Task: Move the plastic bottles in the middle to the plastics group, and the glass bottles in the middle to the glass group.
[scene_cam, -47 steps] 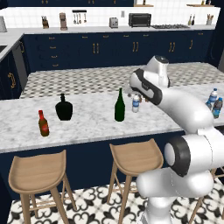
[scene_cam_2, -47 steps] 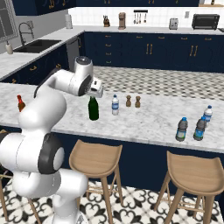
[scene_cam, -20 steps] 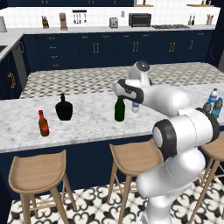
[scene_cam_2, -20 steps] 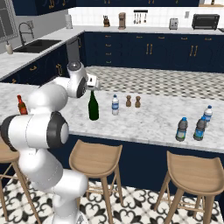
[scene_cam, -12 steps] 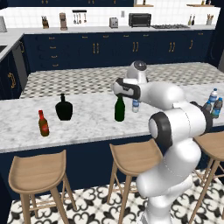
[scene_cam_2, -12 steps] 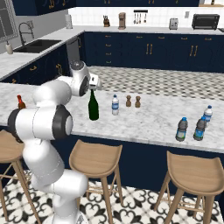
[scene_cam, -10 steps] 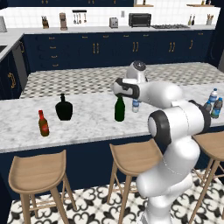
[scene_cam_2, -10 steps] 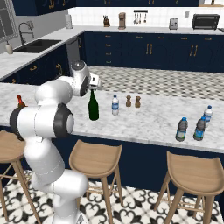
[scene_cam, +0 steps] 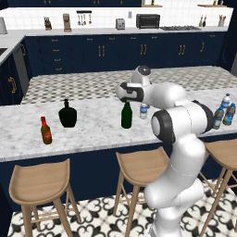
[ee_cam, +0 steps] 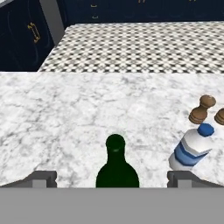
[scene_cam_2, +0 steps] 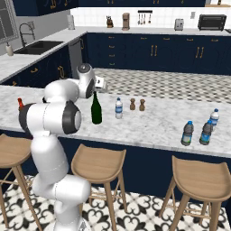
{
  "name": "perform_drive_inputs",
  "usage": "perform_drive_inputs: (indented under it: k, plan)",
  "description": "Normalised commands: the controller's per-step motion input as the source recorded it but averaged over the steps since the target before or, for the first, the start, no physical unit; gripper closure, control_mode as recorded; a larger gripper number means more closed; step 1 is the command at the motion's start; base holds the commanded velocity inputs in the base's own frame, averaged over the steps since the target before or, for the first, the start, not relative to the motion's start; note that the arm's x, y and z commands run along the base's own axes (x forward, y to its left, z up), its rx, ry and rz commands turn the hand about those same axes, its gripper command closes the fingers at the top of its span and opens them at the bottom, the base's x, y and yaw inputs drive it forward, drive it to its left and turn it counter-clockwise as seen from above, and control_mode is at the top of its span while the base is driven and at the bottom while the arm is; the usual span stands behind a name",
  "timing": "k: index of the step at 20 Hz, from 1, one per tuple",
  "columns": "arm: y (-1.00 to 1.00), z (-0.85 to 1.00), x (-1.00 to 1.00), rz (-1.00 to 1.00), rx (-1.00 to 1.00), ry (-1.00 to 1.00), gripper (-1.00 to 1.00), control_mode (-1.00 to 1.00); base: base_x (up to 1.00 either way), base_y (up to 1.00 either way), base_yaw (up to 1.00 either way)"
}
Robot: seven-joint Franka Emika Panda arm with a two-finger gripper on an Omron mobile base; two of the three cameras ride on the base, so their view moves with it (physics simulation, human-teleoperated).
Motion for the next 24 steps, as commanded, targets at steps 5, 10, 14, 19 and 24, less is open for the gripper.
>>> perform_drive_inputs:
  k: [5, 10, 14, 19, 24]
  plan:
    - [0.00, -0.03, 0.29, 0.00, 0.00, 0.00, -1.00, -1.00, 0.00, 0.00, 0.00]
    - [0.00, -0.10, 0.19, 0.00, 0.00, 0.00, -1.00, -1.00, 0.00, 0.00, 0.00]
    - [0.00, -0.12, 0.12, 0.00, 0.00, 0.00, -1.00, -1.00, 0.00, 0.00, 0.00]
    - [0.00, -0.13, 0.16, 0.00, 0.00, 0.00, -1.00, -1.00, 0.00, 0.00, 0.00]
    - [0.00, -0.05, 0.10, 0.00, 0.00, 0.00, -1.00, -1.00, 0.00, 0.00, 0.00]
